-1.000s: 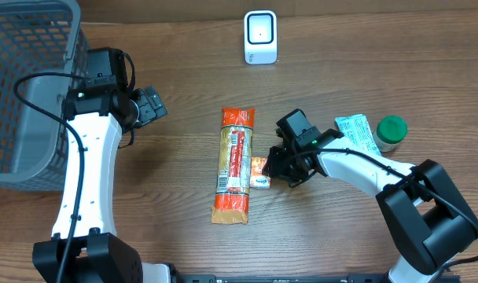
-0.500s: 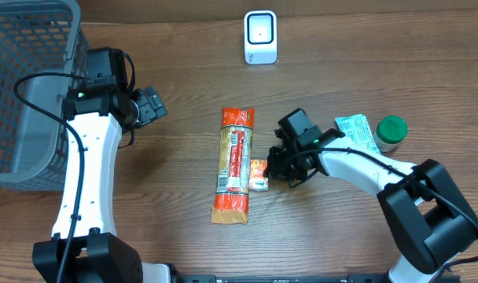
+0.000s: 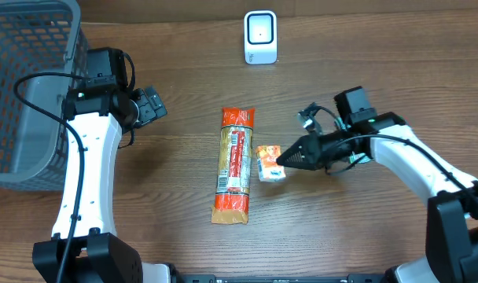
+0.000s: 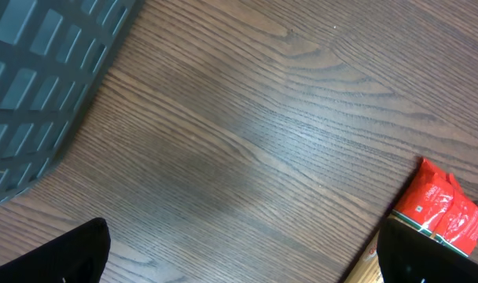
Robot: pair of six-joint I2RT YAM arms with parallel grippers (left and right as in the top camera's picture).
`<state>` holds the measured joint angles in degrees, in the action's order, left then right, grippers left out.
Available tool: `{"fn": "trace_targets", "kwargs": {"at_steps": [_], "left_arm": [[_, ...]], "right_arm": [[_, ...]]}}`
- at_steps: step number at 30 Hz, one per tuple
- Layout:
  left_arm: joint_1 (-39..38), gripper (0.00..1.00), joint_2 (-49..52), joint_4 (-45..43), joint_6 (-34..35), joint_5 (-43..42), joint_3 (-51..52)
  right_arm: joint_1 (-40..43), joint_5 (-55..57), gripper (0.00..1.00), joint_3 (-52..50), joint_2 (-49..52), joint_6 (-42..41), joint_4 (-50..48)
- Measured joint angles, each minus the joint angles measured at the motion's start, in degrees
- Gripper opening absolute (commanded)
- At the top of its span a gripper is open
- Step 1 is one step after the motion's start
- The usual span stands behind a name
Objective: Scan the item barcode
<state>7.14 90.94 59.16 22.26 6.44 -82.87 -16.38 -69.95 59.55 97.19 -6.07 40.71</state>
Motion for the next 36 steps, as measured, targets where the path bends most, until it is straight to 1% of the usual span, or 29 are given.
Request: {"fn": "trace_targets", "kwargs": {"at_steps": [2, 6, 10, 17, 21, 25, 28, 36], "left_arm": [[0.0, 1.0, 0.0, 0.0, 0.0, -0.02, 0.0], [0.0, 1.0, 0.0, 0.0, 0.0, 0.0, 0.0], [0.0, 1.0, 0.0, 0.0, 0.0, 0.0, 0.0], [0.0, 1.0, 0.0, 0.0, 0.0, 0.0, 0.0], [0.0, 1.0, 0.0, 0.0, 0.0, 0.0, 0.0], [0.0, 1.0, 0.0, 0.0, 0.0, 0.0, 0.0], [0.0, 1.0, 0.0, 0.0, 0.0, 0.0, 0.0], [0.0, 1.0, 0.0, 0.0, 0.0, 0.0, 0.0]], "right_arm": [[1.97, -5.51, 0.04, 0.0, -0.39, 5.14, 3.26], [5.97, -13.22, 0.04, 0.0, -0.55, 12.37, 8.46], [8.76, -16.37, 0.04, -0.02, -0.57, 18.45, 15.04], [12.11, -17.33, 0.04, -0.11, -2.93, 26.18, 27.08], [15.96, -17.38, 0.04, -0.11, -7.87, 28.55, 30.36], [18.84, -17.73, 0.04, -0.11, -13.42, 29.44, 31.5], [19.41, -17.75, 0.04, -0.11, -17.35, 29.97, 31.63], [19.41, -17.94, 0.04, -0.11, -21.18, 30.1, 33.09]]}}
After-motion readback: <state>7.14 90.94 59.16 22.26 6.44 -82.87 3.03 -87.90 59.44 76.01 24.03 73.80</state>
